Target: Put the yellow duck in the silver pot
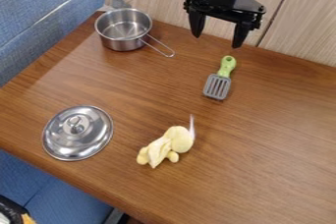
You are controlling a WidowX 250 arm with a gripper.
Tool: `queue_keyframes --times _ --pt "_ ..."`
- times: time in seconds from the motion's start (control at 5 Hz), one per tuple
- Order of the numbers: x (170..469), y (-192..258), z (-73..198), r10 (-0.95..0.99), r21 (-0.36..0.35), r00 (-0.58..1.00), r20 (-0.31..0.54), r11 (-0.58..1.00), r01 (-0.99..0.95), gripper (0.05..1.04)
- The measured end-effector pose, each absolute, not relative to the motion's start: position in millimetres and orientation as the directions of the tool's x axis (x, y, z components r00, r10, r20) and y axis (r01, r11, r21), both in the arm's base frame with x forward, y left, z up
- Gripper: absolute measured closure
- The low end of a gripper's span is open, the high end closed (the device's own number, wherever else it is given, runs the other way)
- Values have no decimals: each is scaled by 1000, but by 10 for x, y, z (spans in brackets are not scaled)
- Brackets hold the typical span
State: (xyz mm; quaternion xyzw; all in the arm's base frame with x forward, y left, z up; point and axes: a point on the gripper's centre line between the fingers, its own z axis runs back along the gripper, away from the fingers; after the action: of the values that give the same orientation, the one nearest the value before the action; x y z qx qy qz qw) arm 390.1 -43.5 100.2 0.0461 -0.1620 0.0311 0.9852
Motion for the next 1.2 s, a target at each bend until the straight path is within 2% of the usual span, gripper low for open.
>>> queue_keyframes --times 0.2,0.4,0.6,0.8,1.0,1.2 --pt "3867 -431 863 50 88 957 285 993 -78 83" --pt "3707 -418 887 58 94 958 280 992 -87 83" --pt "3561 -440 1041 37 88 952 304 994 -67 83" --pt "3329 -447 1108 22 58 953 303 997 -41 83" --pt "3013 -458 1053 -18 35 964 266 999 9 83" --pt "2746 -505 969 -97 41 969 226 995 90 83"
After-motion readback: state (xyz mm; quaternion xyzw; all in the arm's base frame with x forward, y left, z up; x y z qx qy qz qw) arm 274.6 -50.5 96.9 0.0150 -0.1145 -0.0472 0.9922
